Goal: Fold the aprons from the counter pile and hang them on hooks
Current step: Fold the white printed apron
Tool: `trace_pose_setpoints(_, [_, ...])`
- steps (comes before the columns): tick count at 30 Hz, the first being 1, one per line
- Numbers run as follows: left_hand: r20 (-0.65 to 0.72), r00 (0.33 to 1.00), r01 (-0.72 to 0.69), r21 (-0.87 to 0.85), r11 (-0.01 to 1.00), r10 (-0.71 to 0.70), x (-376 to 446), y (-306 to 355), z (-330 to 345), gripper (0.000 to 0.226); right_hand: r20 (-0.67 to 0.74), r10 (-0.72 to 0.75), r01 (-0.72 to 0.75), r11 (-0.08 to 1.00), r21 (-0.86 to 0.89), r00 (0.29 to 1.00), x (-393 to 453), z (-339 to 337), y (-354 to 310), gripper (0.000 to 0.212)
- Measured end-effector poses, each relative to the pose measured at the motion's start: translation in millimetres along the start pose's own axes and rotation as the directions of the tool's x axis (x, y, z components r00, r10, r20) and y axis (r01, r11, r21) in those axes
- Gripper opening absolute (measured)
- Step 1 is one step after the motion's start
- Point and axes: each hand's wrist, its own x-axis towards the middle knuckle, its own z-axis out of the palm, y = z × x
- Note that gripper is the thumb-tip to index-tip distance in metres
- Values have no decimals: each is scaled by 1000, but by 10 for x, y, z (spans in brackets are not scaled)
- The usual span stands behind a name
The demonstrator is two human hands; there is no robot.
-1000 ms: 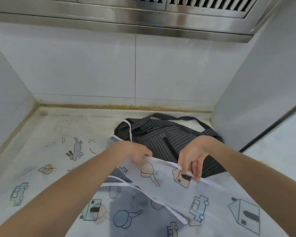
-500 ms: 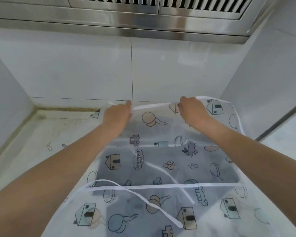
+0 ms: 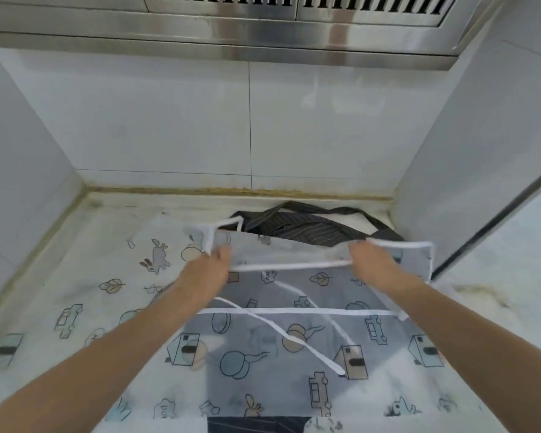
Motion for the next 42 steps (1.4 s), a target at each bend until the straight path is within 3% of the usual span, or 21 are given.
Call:
trace_pose_setpoints(1, [84,996,-28,39,999,25,-62,75,180,31,169,10,-14,999,28,986,-49,79,-30,27])
trace_pose_setpoints(3, [206,978,-29,55,998,17,-152,186,500,32,343,-8,-6,999,40,939,-135,227,-136,27])
trace_pose_setpoints(7, [300,954,5,65,998,-25,-226,232,727,34,483,-51,61,998,-6,874,-327,531,-375,26])
trace_pose_setpoints(12, [411,910,2,131,991,-56,-239,-28,736,31,530,-126,141,990,12,839,-423,479,-707,27])
trace_pose_setpoints(16, [504,856,18,185,983,-111,-341,-303,762,30,653,-160,191,981,24,741,-356,436,-1069,16])
trace_pose_setpoints(19, [521,847,-43,272,961,-110,-429,-438,704,30,743,-184,211,976,59,644,-399,291,-1279,16])
trace_pose_setpoints(21, [512,854,-61,280,958,-95,-372,-463,550,30,789,-132,122,990,72,600,-370,134,-1255,39])
trace_pose_setpoints(23, [432,895,6,242,970,-113,-185,-486,291,29,832,-91,30,996,90,547,-290,-78,-1080,50])
trace_pose_setpoints(24, [372,920,50,194,980,-120,-57,-513,132,28,829,-79,-20,994,108,554,-233,-202,-942,49])
trace_pose_setpoints(26, [230,960,152,41,988,-157,139,-604,-174,24,731,-29,-118,982,149,682,-71,-439,-669,35])
trace_pose_setpoints(28, [11,967,253,-167,953,-255,243,-663,-427,29,443,49,-154,967,205,895,66,-638,-429,14])
trace_pose_setpoints(29, [-119,945,265,-273,925,-306,262,-626,-492,33,264,94,-158,960,232,960,125,-690,-334,10])
trace_pose_setpoints(31, [-357,891,120,-406,906,-279,243,-409,-503,36,-37,164,-148,953,265,986,243,-690,-213,21])
trace_pose_setpoints(33, [-463,886,-183,-341,922,4,231,-17,-366,35,-189,174,-121,958,260,966,324,-664,-181,23])
trace_pose_setpoints(35, [-427,818,-491,-171,854,385,270,453,-131,42,-243,155,-81,953,291,958,360,-657,-179,21])
trace_pose_setpoints(37, [-242,759,-638,-96,764,604,401,909,82,51,-256,111,-32,956,293,960,378,-637,-142,19])
trace_pose_setpoints(42, [-79,748,-663,-112,740,659,758,1625,243,67,-174,-76,119,960,254,982,400,-604,-99,22])
